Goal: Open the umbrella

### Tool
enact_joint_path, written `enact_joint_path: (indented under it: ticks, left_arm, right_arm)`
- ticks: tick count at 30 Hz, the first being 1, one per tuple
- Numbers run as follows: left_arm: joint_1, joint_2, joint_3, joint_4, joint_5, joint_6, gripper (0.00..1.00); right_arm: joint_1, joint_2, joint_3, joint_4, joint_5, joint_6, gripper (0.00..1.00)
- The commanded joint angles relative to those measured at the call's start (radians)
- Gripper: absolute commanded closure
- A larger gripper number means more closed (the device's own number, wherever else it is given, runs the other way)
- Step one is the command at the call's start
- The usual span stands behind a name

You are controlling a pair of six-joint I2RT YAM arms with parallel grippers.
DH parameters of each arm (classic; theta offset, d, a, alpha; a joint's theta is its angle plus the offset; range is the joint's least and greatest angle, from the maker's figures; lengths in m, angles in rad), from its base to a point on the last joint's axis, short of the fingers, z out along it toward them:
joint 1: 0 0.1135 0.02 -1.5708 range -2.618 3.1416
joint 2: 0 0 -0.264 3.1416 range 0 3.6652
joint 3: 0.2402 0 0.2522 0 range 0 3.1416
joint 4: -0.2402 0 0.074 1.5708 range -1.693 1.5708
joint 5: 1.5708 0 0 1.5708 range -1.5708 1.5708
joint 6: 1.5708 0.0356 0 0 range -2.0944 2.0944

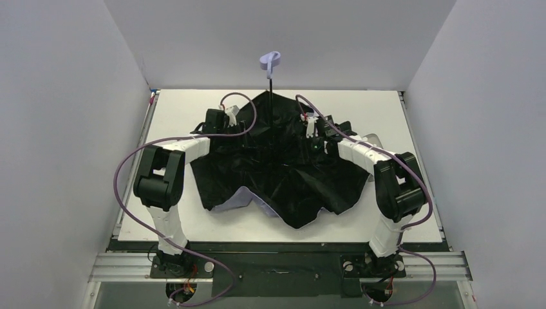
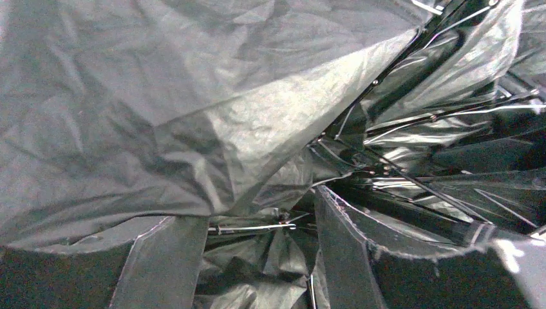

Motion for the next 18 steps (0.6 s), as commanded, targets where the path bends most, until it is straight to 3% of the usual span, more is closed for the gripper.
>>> enact_joint_path:
  ticks: [1, 13, 18]
  left_arm:
    - [0.029, 0.031, 0.038, -0.075, -0.068, 0.042, 0.4]
    - [0.136, 0.036, 0.015, -0.114, -0.038, 0.087, 0.37]
    - [0.132, -0.037, -0.014, -0.062, 0.085, 0.146, 0.33]
  right_arm:
    - [-0.023, 0.017, -0.007, -0.102, 0.07, -0.092, 0.61]
    - [-0.062, 0.007, -0.042, -0.198, 0.134, -0.194, 0.53]
    - [-0.033, -0.125, -0.062, -0.141, 0.002, -0.221, 0.51]
